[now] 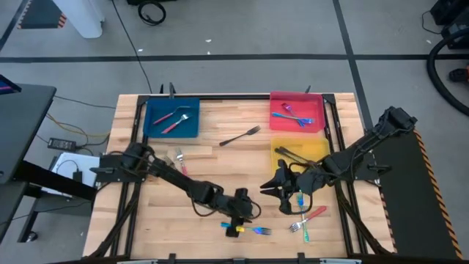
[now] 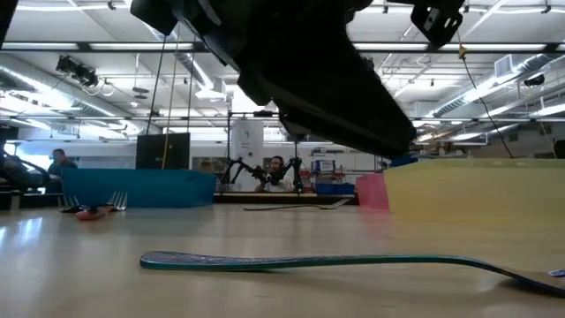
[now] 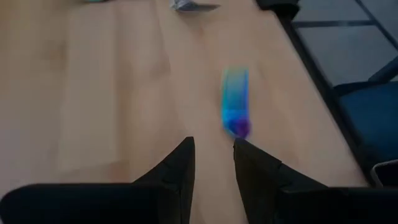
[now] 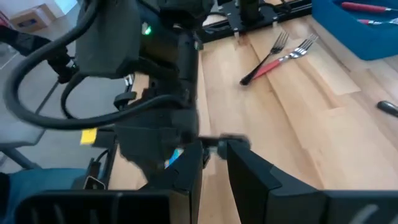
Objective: Sort silverware by color (type)
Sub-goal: Put the blue fork into the red bin
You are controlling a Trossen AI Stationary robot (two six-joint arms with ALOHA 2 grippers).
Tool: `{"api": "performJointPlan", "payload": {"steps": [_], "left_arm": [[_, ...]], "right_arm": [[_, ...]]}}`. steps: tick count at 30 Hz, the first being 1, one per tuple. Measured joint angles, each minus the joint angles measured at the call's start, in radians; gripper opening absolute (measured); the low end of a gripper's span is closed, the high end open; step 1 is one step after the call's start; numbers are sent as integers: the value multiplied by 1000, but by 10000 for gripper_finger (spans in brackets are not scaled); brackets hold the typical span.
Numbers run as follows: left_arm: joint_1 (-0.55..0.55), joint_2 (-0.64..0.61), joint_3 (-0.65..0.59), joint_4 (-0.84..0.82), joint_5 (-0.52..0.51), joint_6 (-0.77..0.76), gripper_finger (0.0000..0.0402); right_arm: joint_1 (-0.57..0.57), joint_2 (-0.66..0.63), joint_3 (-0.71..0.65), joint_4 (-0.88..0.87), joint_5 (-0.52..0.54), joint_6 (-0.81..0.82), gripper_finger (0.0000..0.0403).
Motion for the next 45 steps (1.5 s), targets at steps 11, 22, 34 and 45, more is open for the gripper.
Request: {"api": "performJointPlan", "payload": {"steps": [11,22,34,45], "left_arm": [[-44,53,25,17,-11,-76,109],[-61,122,24,34,-26,-102,109],[-64,144,31,-56,-174,-100,68],[-62,147,26,-25,-190,35,10]], "right_arm": [[63,67,0,66,42,74,82],[108,109,0,144,39,111,82],[134,114,0,163,68,115,82],[129,105,0,166,64,55,82]]}}
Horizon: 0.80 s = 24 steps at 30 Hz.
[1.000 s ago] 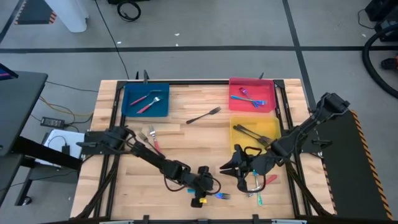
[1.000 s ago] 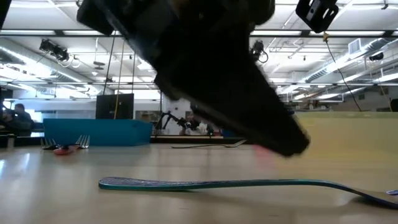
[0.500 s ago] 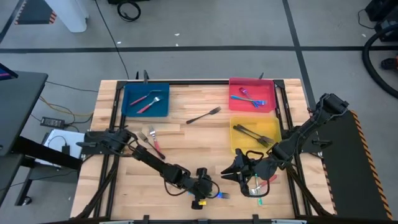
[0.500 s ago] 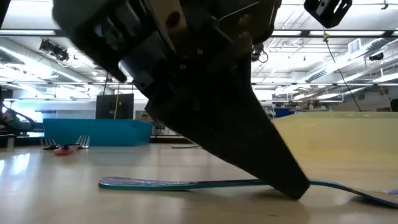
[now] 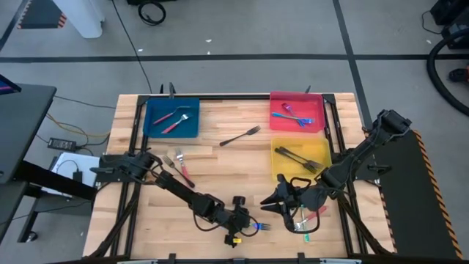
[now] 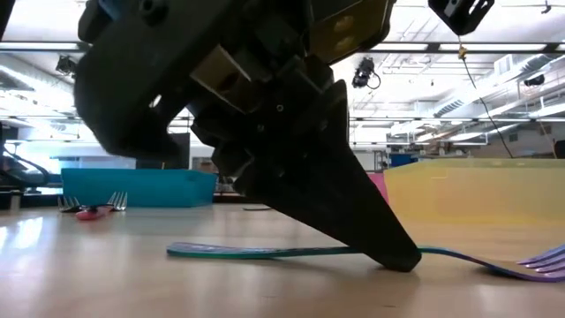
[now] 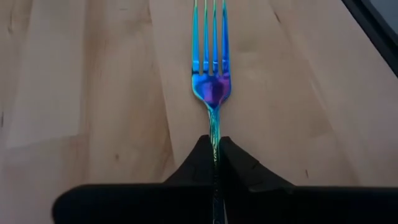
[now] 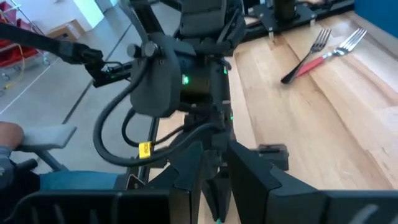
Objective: Sort silverware by color (type)
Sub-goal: Put the blue fork into the red bin
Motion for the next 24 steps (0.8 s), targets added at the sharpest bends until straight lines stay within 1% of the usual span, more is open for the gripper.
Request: {"api": "performJointPlan", "payload": {"steps": [6,11,15,19,24], "left_arm": [[28,-33,-4,-30,-5,91,7],[99,-64,-6,-82,-32,159,6],[166,-70,-6,-102,-31,191,7],[231,-73,-6,-111,-20,225,7],[289,-95,-5,-147,-21,286,7]], "right_arm": [[-18,-64,0,5,0,-74,82],[-16,-110,0,-7,-4,-171,82],[-17,-152,0,-50,5,-227,82],[-22,-204,0,-96,81,-285,82],[-23,-279,0,-212,229,-291,82]]}}
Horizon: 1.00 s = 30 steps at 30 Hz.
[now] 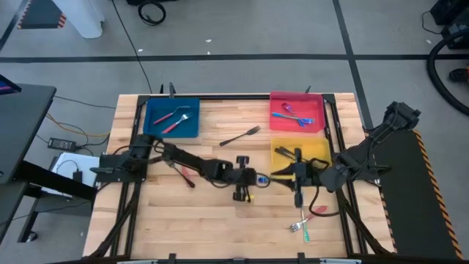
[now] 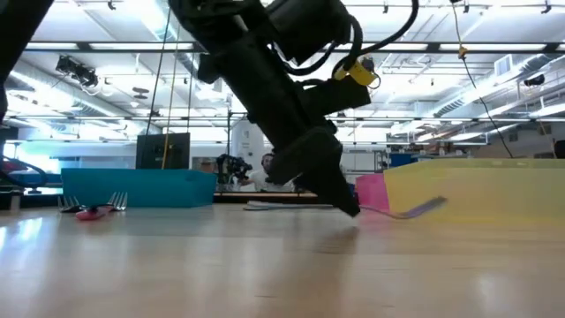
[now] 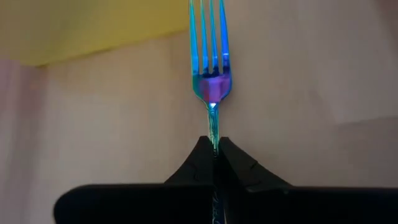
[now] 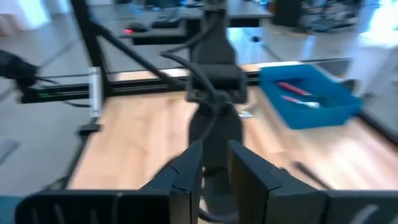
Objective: Sort silverware by color (type)
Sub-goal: Put the blue fork into the red bin
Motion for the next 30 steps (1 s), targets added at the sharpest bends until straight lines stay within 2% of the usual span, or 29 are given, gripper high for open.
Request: {"api": "performJointPlan", "payload": {"steps": [8,16,19,24,30], "left_arm": [[59,-81,0,-188,4,73,7],[163,-148,1,-360,-24,129,8],[219,-171,3,-350,-62,136,8],[314,-186,2,-292,-62,142,9],[419,-186,2,-251,-62,131,9]], "right_arm": [[-6,-106,0,-175,163,-16,82],[-46,-169,0,-228,248,-137,82],[-76,-180,0,-232,273,-195,82],[-145,-177,0,-234,273,-309,82],[-263,-175,0,-236,272,-334,82]]}}
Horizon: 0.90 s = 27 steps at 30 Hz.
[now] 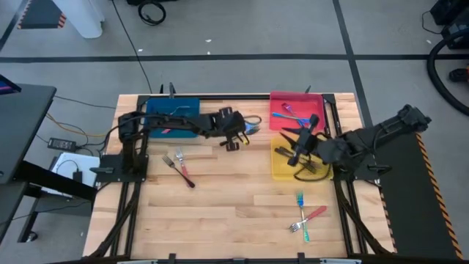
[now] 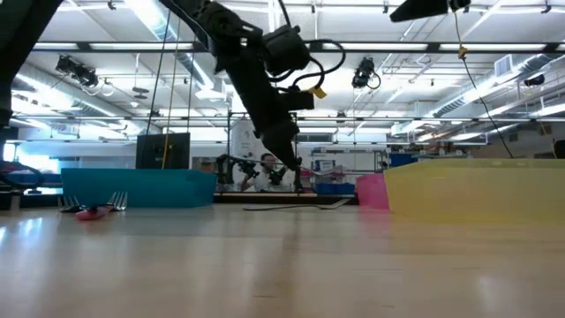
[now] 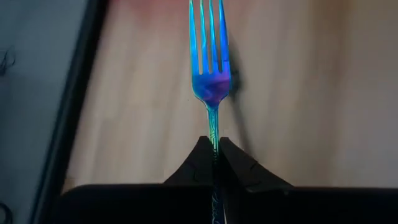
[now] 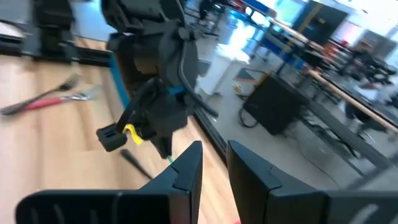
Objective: Sort silverware by color (type)
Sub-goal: Put the blue fork into the red bin
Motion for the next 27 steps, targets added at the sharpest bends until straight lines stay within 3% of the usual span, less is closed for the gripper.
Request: {"api": "performJointPlan", "payload": {"steps": [14,20,27], "left_arm": [[133,0,0,278,1,100,9],[154,1,0,411,18,101,9],[146,1,0,496,116,98,9]], "right_arm": [[-295,41,0,-47,-255,230,82],[-355,140,0,-34,-360,330,82],[-380,303,0,105,-367,372,82]]}}
